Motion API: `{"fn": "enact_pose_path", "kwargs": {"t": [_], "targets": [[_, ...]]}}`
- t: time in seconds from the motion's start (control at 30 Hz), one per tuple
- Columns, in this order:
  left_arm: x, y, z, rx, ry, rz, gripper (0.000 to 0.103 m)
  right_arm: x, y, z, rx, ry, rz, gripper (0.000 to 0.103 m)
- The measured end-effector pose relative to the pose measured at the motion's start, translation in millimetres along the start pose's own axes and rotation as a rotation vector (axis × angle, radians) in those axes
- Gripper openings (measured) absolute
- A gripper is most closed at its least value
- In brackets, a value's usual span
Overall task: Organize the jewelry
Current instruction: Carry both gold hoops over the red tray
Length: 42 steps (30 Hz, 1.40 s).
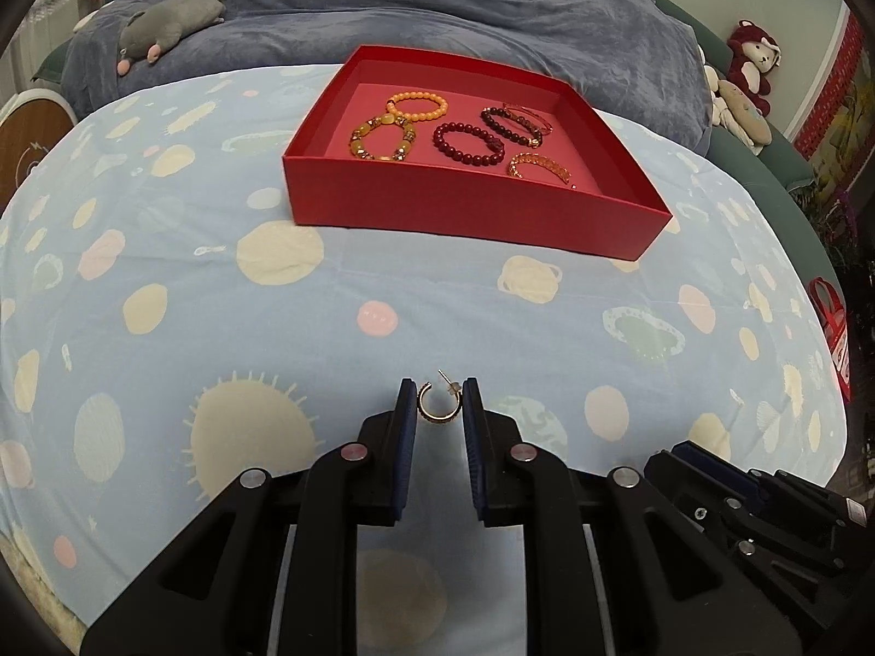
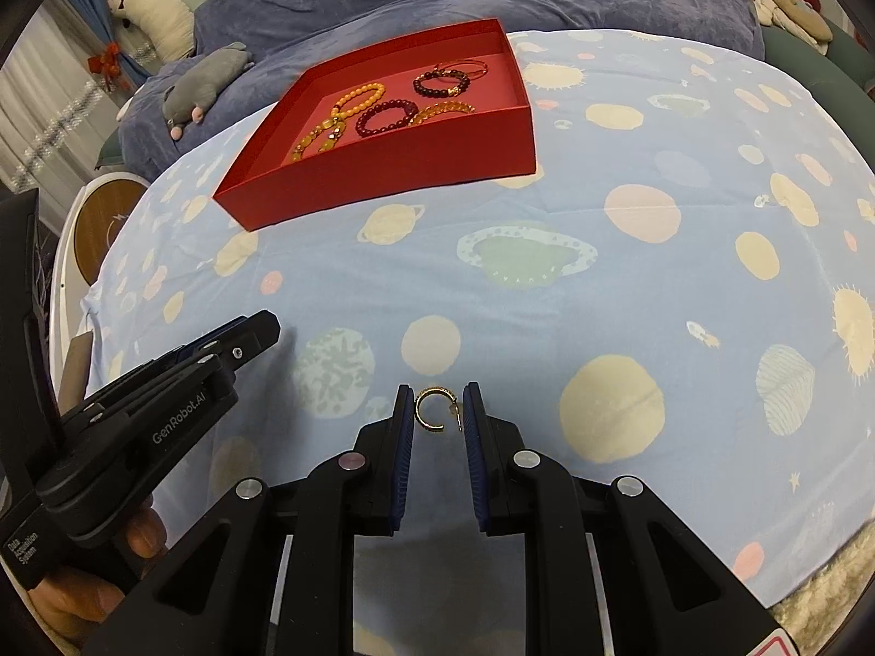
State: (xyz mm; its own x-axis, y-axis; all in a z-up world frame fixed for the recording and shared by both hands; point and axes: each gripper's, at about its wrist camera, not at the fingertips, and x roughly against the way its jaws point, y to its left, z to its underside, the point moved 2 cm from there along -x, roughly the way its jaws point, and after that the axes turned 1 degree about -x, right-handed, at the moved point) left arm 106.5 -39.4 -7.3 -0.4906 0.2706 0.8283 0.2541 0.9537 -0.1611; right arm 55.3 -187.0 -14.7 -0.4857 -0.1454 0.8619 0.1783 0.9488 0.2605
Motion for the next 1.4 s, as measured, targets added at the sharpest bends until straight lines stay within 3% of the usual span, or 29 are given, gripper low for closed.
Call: {"fn": "enact_pose_path", "kwargs": {"t": [0.33,0.9,1.17,1.4], "targets": [[39.6,-0.1,20.7,-0.014,-0.009,0.004,0.017,31.4,22.7,18.5,0.073,-0.037,-0.011,0.017],[88.3,-14.8,20.4,-0.052,-0.06,0.026,0.017,71.0,33.3,20.6,0.102,-0.116,-0.019,0.017],[90.9,-21.7,2.2,-0.064,-0.067,0.019,0.017,73.7,33.9,2.4,0.102,-0.138,-0.021,0.017],[80.5,-25.5,-33.7,-0.067,-0.077,0.012,0.017,71.8,36.3,-41.7,0.101,-0.179,-0.023,0.017]]}}
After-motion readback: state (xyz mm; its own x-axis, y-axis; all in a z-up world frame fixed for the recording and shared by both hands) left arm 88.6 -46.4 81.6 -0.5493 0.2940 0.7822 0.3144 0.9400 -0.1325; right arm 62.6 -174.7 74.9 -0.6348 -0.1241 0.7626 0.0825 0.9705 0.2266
